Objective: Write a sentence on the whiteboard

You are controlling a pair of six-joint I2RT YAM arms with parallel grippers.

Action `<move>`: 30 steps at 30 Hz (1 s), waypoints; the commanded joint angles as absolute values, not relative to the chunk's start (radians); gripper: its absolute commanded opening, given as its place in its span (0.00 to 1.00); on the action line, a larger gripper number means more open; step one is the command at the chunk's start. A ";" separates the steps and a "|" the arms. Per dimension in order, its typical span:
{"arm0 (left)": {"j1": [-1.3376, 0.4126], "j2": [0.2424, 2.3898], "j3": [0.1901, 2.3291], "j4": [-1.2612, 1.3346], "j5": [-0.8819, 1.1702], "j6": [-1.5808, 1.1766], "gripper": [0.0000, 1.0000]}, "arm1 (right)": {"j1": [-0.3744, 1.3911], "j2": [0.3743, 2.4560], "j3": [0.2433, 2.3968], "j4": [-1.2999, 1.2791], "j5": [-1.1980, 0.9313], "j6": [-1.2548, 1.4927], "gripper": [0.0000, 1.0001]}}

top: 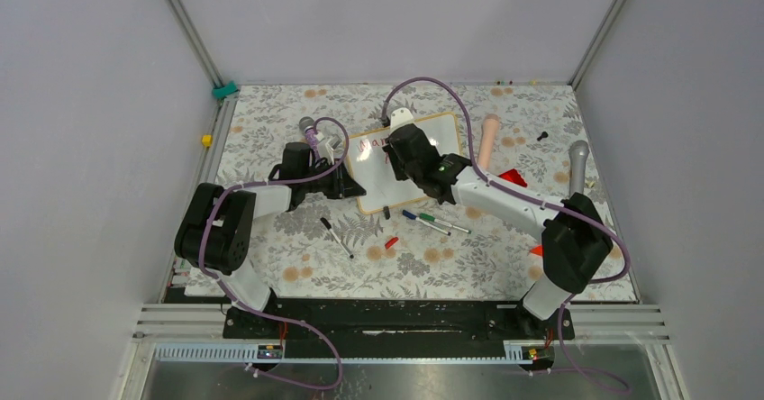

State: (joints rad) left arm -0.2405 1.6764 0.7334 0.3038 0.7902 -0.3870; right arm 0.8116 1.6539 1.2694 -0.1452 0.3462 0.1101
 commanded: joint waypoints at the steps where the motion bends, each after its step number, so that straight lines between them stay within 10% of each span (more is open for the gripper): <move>1: -0.252 1.672 0.746 0.247 0.723 -0.364 0.00 | 0.808 1.625 1.249 -0.147 0.338 0.113 0.00; 30: -0.253 1.672 0.745 0.249 0.726 -0.364 0.00 | 0.808 1.378 1.151 -0.072 0.363 0.154 0.00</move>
